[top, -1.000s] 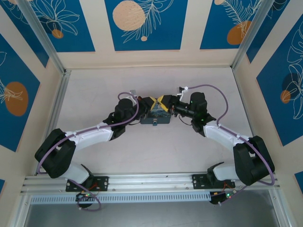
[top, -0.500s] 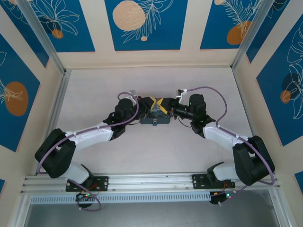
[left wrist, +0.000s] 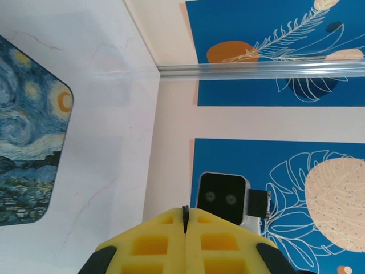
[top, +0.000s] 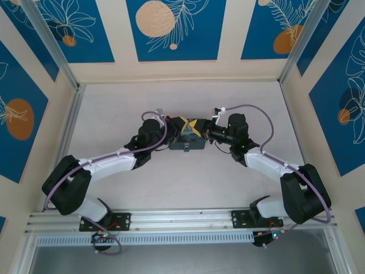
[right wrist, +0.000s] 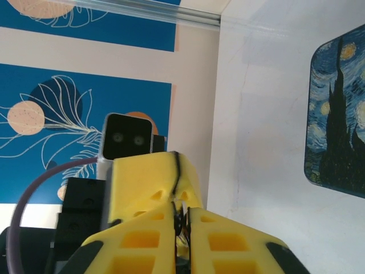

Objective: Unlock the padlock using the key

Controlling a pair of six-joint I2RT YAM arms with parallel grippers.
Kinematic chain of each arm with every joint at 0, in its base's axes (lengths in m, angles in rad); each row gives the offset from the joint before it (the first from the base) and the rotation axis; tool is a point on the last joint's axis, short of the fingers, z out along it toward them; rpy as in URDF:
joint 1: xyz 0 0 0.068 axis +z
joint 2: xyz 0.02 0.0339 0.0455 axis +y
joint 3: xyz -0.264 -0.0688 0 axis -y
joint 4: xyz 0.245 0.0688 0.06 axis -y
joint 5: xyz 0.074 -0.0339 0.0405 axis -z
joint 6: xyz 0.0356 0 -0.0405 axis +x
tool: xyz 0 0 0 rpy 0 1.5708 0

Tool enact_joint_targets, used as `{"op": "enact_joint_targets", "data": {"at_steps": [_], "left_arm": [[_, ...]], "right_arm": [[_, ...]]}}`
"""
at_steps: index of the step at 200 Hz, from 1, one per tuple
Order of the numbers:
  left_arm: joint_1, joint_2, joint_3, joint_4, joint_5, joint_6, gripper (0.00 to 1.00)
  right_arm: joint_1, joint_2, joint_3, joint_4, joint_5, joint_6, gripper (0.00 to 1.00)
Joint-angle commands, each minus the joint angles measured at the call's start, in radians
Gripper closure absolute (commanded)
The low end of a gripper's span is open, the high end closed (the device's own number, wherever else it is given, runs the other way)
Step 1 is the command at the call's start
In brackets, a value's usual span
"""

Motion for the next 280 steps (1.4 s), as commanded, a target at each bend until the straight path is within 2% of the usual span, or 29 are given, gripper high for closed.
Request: {"op": "enact_joint_targets", "data": {"at_steps": [1, 36, 43, 56, 63, 100, 176, 280], "left_arm": [[-0.013, -0.029, 0.008, 0.02, -0.013, 0.016, 1.0], [-0.014, -0.032, 0.005, 0.021, -0.013, 0.017, 1.0], [-0.014, -0.032, 0.004, 0.021, -0.013, 0.016, 1.0], [-0.014, -0.033, 0.002, 0.02, -0.013, 0.018, 1.0], [-0.014, -0.034, 0.001, 0.021, -0.014, 0.017, 1.0], [-0.015, -0.038, 0.002, 0.016, -0.015, 0.019, 1.0], [-0.015, -0.038, 0.001, 0.014, -0.01, 0.021, 1.0], [-0.014, -0.024, 0.01, 0.016, -0.011, 0.022, 1.0]], "right_arm": [[-0.005, -0.004, 0.017, 0.003, 0.009, -0.007, 0.91], [-0.006, -0.003, 0.025, 0.0, 0.004, -0.007, 0.9], [-0.006, -0.001, 0.026, 0.0, 0.003, -0.009, 0.87], [-0.006, -0.001, 0.027, -0.003, 0.005, -0.009, 0.71], [-0.007, -0.002, 0.029, -0.006, 0.006, -0.01, 0.65], [-0.027, -0.014, 0.022, -0.024, 0.014, -0.015, 0.59], [-0.052, -0.006, 0.086, -0.102, 0.006, -0.074, 0.58], [-0.015, 0.042, 0.084, -0.049, -0.035, -0.064, 0.68]]}}
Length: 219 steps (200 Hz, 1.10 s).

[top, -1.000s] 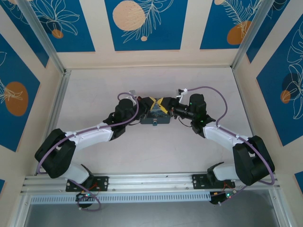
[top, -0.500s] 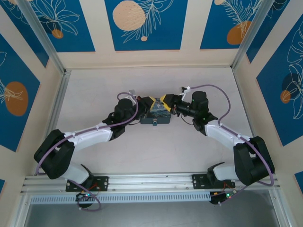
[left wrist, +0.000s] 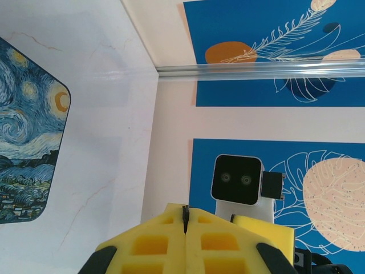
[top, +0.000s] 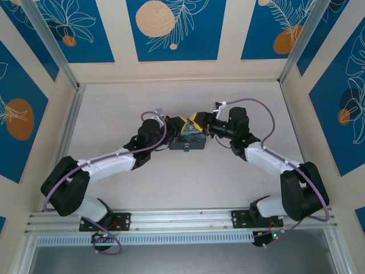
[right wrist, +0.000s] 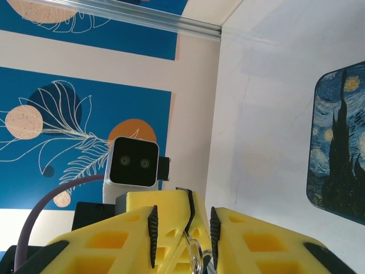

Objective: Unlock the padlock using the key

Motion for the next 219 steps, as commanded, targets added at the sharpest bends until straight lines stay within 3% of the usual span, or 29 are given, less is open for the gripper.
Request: {"op": "enact_joint_targets", "data": {"at_steps": [1, 155, 219], "left_arm": [[-0.011, -0.011, 0.01, 0.021, -0.006, 0.02, 1.0], [-0.014, -0.011, 0.009, 0.018, -0.017, 0.021, 1.0], [-0.014, -0.013, 0.005, 0.014, -0.019, 0.022, 1.0]], "right_arm": [[0.01, 0.013, -0.003, 0.027, -0.021, -0.015, 0.68], [0.021, -0.011, -0.079, 0.063, -0.015, 0.002, 0.81], [0.017, -0.029, -0.092, 0.068, -0.029, -0.003, 0.81]]}}
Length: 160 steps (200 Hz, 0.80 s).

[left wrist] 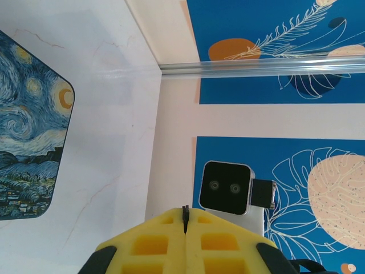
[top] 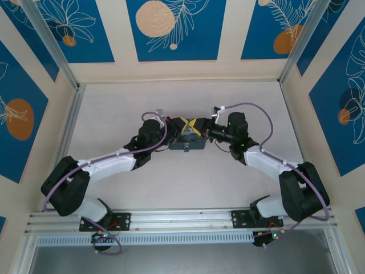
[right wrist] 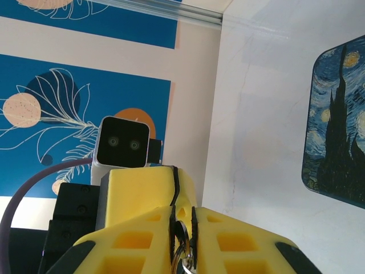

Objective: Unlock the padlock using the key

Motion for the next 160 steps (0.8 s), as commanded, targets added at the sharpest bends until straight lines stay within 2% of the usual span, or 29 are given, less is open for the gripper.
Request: {"op": "enact_joint_targets", "data": {"at_steps": [1, 58, 73, 95, 133, 156, 160], "left_arm": [[-0.008, -0.013, 0.005, 0.025, -0.019, 0.012, 1.0], [-0.008, -0.009, 0.006, 0.024, -0.02, 0.013, 1.0], [-0.008, -0.008, 0.006, 0.024, -0.02, 0.011, 1.0], [-0.008, -0.008, 0.006, 0.026, -0.02, 0.011, 1.0], [-0.008, -0.011, 0.001, 0.023, -0.027, 0.016, 1.0], [-0.008, -0.024, 0.011, -0.018, -0.025, 0.065, 1.0], [-0.008, -0.029, 0.012, -0.031, -0.026, 0.081, 0.96]], "right_arm": [[-0.001, -0.023, -0.022, -0.004, -0.018, -0.008, 0.81], [-0.001, -0.024, -0.023, 0.005, -0.027, -0.007, 0.85], [0.0, -0.025, -0.023, 0.008, -0.032, -0.008, 0.88], [0.001, -0.023, -0.023, 0.013, -0.037, -0.009, 1.0], [-0.001, -0.023, -0.024, 0.009, -0.039, -0.01, 1.0], [-0.011, -0.035, -0.034, -0.015, -0.02, -0.011, 1.0], [-0.015, -0.036, -0.037, -0.019, -0.017, -0.011, 1.0]]}}
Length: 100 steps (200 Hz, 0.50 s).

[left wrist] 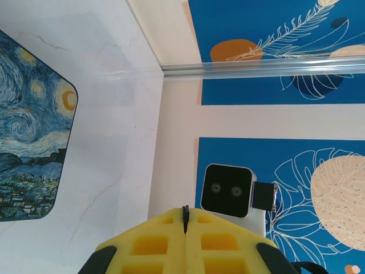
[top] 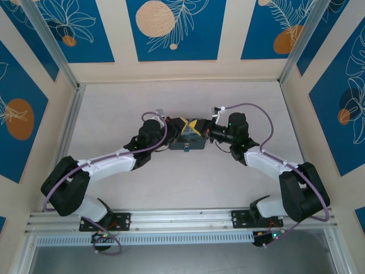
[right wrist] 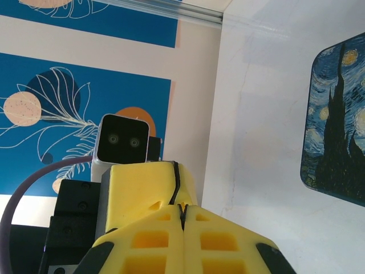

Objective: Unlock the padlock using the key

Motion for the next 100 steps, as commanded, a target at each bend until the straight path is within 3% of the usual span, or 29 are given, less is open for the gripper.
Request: {"op": "enact_joint_targets", "data": {"at_steps": [1, 27, 46, 61, 100], "left_arm": [[-0.007, -0.031, 0.013, -0.027, -0.02, 0.073, 0.94], [-0.005, -0.095, -0.006, -0.165, -0.025, 0.188, 0.55], [-0.003, -0.161, -0.037, -0.292, -0.03, 0.266, 0.32], [-0.002, -0.2, -0.042, -0.409, -0.018, 0.344, 0.22], [-0.003, -0.19, -0.007, -0.592, 0.091, 0.654, 0.12]], "right_arm": [[-0.013, -0.031, -0.028, -0.026, -0.01, -0.011, 1.0], [-0.065, -0.042, -0.048, -0.059, -0.022, -0.014, 1.0], [-0.113, -0.045, -0.043, -0.109, -0.039, -0.034, 1.0], [-0.149, -0.034, -0.019, -0.156, -0.061, -0.056, 1.0], [-0.185, 0.061, 0.074, -0.236, -0.112, -0.107, 1.0]]}}
